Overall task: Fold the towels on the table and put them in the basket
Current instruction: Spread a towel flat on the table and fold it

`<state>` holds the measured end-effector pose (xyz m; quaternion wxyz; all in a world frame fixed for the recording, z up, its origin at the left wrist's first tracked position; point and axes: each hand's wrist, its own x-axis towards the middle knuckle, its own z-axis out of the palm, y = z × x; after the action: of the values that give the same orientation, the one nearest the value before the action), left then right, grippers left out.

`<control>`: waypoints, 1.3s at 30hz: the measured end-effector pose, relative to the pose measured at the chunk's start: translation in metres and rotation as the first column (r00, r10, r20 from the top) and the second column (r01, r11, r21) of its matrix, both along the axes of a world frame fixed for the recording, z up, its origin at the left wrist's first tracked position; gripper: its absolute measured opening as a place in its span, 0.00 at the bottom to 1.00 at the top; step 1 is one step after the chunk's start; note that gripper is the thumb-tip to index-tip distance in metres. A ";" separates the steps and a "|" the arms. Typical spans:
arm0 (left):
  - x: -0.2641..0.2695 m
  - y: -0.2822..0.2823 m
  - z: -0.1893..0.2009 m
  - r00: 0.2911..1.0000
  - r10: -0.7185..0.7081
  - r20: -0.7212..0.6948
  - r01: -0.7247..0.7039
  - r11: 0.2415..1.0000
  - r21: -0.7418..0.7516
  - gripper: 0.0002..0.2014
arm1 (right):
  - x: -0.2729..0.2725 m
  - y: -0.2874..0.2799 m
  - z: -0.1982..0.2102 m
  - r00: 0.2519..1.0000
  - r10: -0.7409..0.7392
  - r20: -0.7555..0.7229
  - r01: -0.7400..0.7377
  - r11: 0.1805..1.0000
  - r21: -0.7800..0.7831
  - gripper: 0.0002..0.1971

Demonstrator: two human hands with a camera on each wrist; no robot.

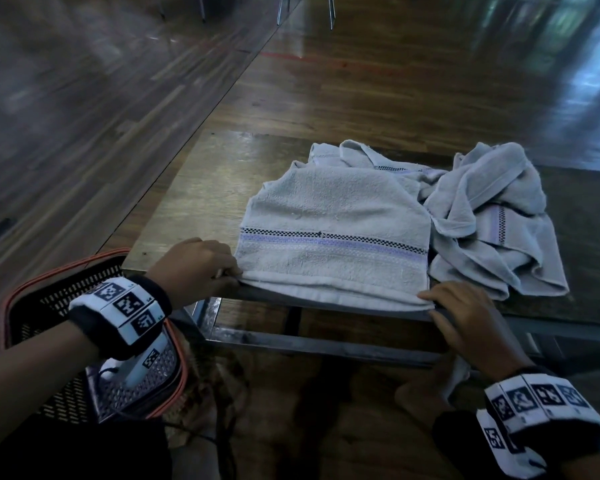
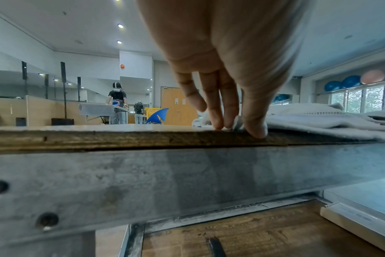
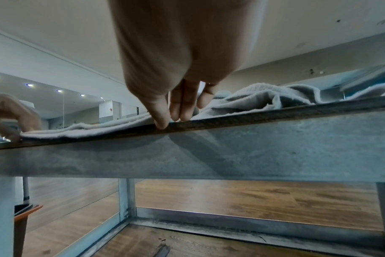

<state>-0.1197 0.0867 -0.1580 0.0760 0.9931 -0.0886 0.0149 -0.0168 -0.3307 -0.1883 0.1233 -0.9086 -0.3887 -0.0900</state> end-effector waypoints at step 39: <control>-0.026 -0.001 0.170 0.815 0.240 0.528 0.036 0.887 -0.460 0.06 | 0.014 0.008 0.219 0.966 0.070 -0.250 0.105 0.776 0.622 0.01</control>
<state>-0.1457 0.0862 0.0115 0.2720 0.9007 -0.0462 0.3355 -0.0028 -0.3223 0.0310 0.4690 -0.8221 -0.3080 -0.0966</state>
